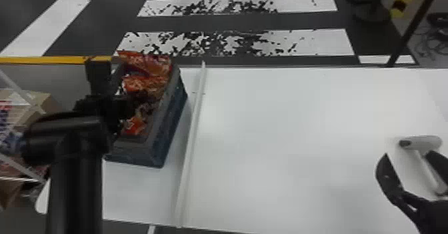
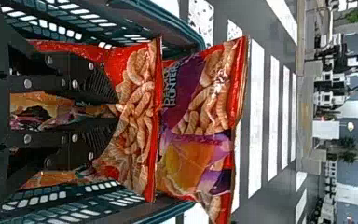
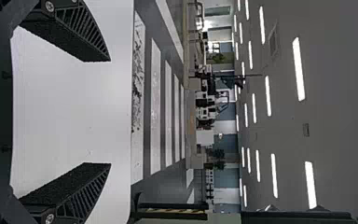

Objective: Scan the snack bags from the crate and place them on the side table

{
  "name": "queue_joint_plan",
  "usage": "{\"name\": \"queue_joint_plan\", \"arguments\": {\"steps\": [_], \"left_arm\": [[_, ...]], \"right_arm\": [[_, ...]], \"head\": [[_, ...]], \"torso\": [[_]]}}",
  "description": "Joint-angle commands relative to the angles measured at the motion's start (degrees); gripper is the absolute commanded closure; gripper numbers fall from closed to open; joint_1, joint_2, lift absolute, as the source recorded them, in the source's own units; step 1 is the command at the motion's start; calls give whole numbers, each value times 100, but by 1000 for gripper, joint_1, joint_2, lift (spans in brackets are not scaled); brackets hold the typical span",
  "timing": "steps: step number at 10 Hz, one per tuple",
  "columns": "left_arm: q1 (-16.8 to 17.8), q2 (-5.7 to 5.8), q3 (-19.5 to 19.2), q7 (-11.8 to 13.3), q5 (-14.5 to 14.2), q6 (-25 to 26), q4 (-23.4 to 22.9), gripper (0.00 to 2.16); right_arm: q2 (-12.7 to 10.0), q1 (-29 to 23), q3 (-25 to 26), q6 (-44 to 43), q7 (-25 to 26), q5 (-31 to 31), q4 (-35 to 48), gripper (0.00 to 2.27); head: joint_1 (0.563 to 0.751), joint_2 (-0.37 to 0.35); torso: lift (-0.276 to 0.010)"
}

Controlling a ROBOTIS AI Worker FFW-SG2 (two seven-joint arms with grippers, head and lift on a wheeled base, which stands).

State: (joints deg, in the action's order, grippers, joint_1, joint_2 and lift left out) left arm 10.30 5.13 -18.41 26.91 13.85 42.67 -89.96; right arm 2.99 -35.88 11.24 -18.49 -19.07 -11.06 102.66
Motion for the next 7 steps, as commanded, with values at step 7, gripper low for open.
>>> {"name": "queue_joint_plan", "arguments": {"steps": [7], "left_arm": [[-1338,-118,-321,-10,144,71,-2245,2132]], "right_arm": [[-18,2,-25,18,-1,-72,0,80]], "head": [[695,162]], "torso": [[-94]]}}
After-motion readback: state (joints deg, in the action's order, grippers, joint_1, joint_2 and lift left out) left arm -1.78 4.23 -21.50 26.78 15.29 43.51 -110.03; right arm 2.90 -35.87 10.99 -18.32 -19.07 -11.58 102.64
